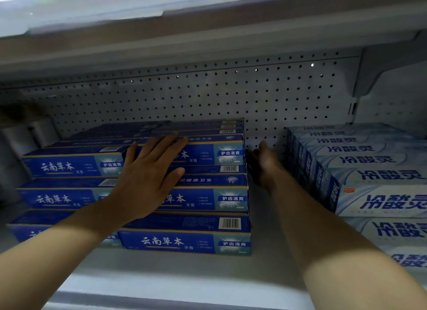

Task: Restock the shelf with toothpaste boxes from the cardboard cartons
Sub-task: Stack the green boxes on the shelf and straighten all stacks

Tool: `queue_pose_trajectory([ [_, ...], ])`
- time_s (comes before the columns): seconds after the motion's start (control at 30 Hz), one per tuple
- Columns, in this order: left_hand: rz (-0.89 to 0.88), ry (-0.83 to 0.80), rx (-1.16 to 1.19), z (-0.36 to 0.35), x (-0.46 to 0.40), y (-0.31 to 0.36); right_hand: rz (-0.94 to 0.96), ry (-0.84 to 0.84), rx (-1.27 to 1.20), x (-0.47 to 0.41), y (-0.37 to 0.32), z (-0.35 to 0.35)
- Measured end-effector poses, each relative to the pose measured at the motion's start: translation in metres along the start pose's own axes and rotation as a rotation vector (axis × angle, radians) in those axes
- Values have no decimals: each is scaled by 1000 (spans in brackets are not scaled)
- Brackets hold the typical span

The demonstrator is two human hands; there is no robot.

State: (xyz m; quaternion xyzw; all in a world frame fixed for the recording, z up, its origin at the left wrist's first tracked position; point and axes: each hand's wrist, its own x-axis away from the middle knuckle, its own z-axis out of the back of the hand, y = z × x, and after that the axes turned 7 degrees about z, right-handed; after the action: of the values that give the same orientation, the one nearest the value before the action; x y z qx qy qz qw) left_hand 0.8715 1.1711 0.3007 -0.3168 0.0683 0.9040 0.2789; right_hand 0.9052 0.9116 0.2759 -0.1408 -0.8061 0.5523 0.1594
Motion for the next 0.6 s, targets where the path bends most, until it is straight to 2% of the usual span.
queue_pose_trajectory([
  [0.6, -3, 54, 47, -2, -9, 6, 56, -12, 148, -12, 1, 5],
])
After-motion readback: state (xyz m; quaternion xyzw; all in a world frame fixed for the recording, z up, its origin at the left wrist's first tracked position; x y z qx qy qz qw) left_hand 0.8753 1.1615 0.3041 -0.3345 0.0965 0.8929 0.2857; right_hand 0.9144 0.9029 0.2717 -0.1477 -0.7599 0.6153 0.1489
